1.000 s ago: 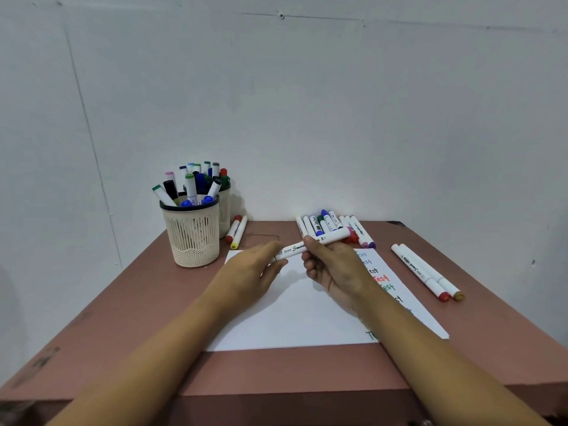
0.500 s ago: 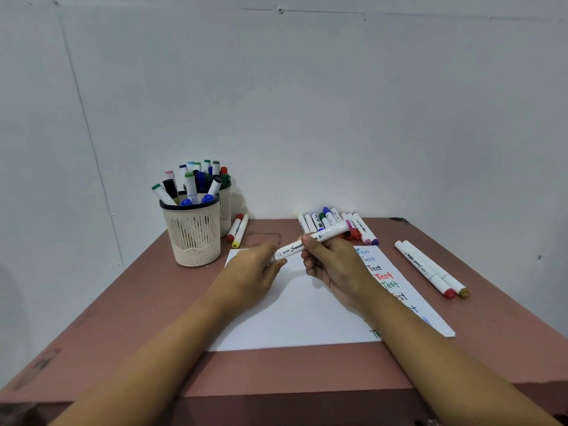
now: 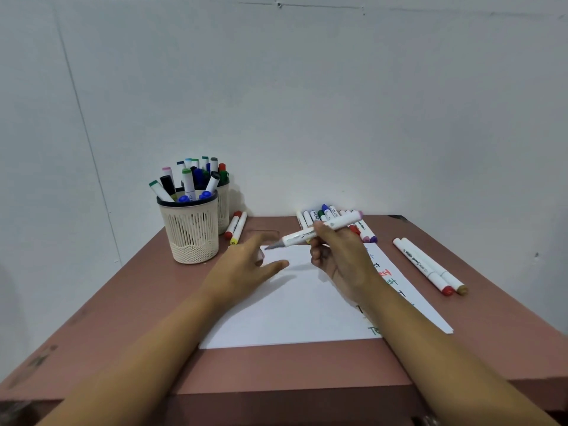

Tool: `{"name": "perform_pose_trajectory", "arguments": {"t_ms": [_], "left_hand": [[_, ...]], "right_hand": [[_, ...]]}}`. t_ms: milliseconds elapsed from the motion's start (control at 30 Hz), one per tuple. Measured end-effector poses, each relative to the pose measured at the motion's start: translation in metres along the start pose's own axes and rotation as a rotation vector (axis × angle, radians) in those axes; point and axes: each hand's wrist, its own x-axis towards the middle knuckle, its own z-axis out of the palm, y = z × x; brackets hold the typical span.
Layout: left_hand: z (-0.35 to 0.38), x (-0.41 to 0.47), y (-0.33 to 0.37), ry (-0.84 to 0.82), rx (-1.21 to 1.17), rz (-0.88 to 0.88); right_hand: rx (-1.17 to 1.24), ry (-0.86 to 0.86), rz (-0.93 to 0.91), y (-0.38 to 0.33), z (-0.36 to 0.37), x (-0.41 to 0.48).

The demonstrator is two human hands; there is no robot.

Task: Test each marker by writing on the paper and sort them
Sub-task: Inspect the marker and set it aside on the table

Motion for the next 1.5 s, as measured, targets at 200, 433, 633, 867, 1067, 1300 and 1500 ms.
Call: {"name": "perform_pose_trajectory", "arguments": {"t_ms": [200,433,633,867,1067,1300,1500], "left_hand": [[-0.003,0.004,-0.021,0.051,0.129,-0.059],[0.002,0.006,-0.036,-0.227,0.133,-0.116],[0.001,0.008,-0.031,-0.245,0.192,-0.145],[0.004,0.007,-0.034,-0.223,0.173,-0.146],[0.004,0.007,-0.034,-0.228,0.172,-0.143],[0.005,0.008,-0.035,-0.231,0.177,-0.143],[0.005,0.008,-0.035,-0.228,0.181,-0.138]], "right_hand": [[0.381,0.255,0.102,-0.020,-0.026,0.015],[-0.103,0.324,0.022,-0.024,-0.035,0.045],[-0.425,0.334,-0.011,0.007,-0.032,0.063],[-0.425,0.351,-0.039,0.019,-0.032,0.062],[-0.471,0.331,-0.053,0.023,-0.034,0.065],[-0.525,0.309,-0.059,0.024,-0.032,0.065],[-0.513,0.370,-0.062,0.026,-0.033,0.066]]}}
